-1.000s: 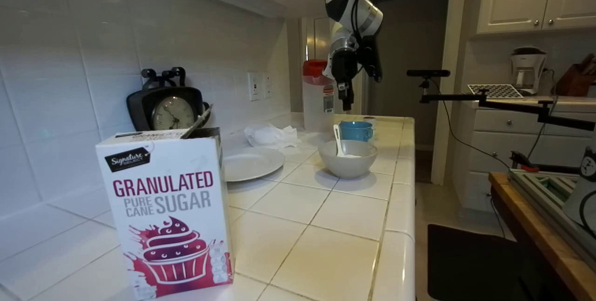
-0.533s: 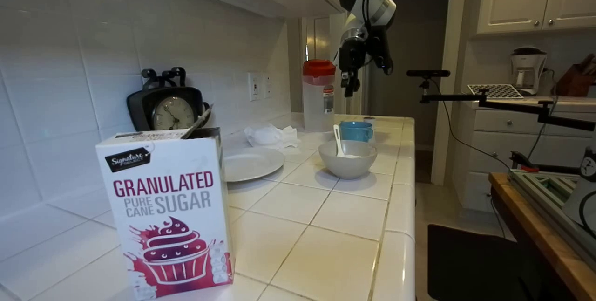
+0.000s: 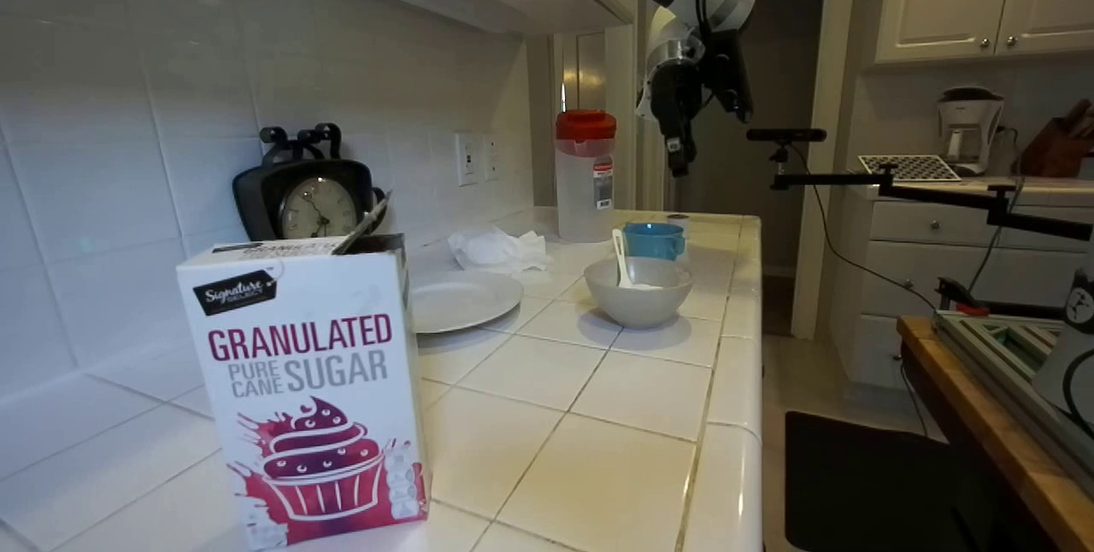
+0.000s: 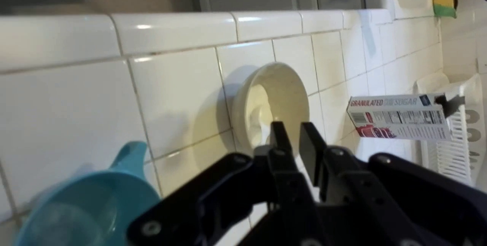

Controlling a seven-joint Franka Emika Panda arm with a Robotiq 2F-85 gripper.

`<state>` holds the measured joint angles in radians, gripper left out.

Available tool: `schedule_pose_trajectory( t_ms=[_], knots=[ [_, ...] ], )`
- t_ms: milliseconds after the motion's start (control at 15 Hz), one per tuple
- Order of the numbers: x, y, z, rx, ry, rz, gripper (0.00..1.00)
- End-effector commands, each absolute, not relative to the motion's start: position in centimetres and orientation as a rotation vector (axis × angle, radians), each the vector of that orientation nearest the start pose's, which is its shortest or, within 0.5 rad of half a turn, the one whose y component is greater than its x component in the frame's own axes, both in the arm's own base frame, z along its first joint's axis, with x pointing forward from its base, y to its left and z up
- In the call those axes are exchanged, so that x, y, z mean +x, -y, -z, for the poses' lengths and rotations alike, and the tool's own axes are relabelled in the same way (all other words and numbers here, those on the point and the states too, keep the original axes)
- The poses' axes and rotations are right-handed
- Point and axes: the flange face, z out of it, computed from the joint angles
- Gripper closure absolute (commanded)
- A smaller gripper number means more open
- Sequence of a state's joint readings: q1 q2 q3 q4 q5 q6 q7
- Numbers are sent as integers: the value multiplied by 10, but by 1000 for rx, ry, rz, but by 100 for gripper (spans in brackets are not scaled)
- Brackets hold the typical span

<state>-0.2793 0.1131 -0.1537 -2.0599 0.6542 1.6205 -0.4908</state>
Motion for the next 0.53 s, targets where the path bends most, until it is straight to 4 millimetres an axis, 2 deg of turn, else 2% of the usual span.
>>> schedule_pose_trajectory(
  t_ms=[0,200,267,333,400,467],
  knots=[
    [458,145,-387,-2468,-242,-403,86],
    [440,143,-406,-2580,-348,-519,76],
    [437,145,-411,-2611,-398,-541,65],
    [435,146,-415,-2635,-460,-545,69],
    [434,148,-418,-2656,-522,-555,68],
    [432,150,-420,-2674,-587,-564,56]
  ],
)
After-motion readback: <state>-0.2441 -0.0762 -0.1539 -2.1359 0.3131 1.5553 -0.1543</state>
